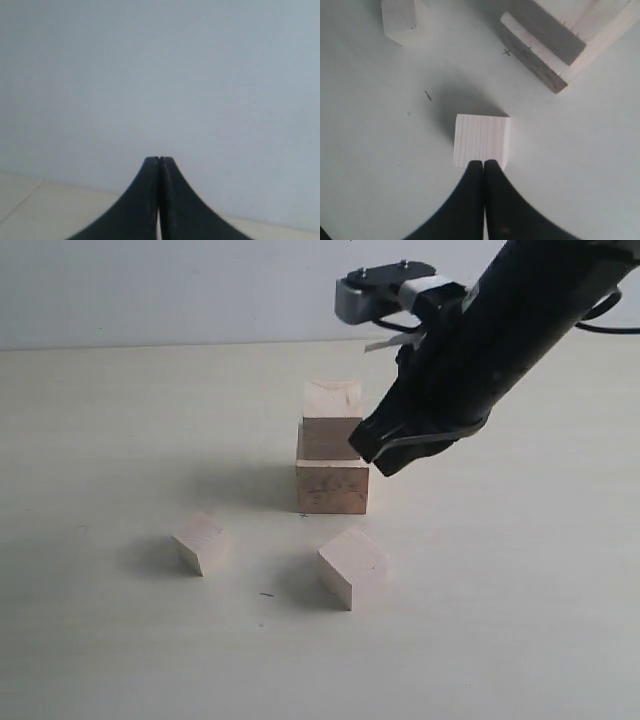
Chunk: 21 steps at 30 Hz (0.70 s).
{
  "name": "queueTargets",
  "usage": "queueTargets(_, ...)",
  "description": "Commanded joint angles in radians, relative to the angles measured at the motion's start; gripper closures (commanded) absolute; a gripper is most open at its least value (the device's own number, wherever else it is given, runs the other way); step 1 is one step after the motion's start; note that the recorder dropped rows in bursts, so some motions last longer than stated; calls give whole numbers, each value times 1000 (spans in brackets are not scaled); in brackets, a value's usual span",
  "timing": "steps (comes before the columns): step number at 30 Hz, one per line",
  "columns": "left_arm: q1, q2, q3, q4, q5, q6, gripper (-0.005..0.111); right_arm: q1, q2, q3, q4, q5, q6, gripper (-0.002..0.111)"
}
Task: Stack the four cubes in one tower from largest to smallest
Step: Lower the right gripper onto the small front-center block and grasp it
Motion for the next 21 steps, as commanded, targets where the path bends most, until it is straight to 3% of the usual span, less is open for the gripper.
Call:
queueTargets(1, 3, -168, 49, 19, -22, 44, 107, 34, 19, 37, 7, -72, -6, 108)
queueTargets(5, 3, -217, 139, 19, -74, 35, 107, 45, 48, 38, 18, -63, -10, 99)
queueTargets(11, 3, -217, 333, 17, -75, -34, 107, 45, 106, 38, 80, -58, -13, 57)
queueTargets(14, -22, -219, 357, -37, -18, -115, 107, 45, 139, 38, 90, -60, -13, 37)
queueTargets(17, -100, -226, 357, -51, 106, -113, 107, 45, 167, 38, 80, -65, -13, 34)
queueTargets(21, -216, -228, 357, -52, 55, -72, 107, 45, 201, 38, -19, -93, -1, 34)
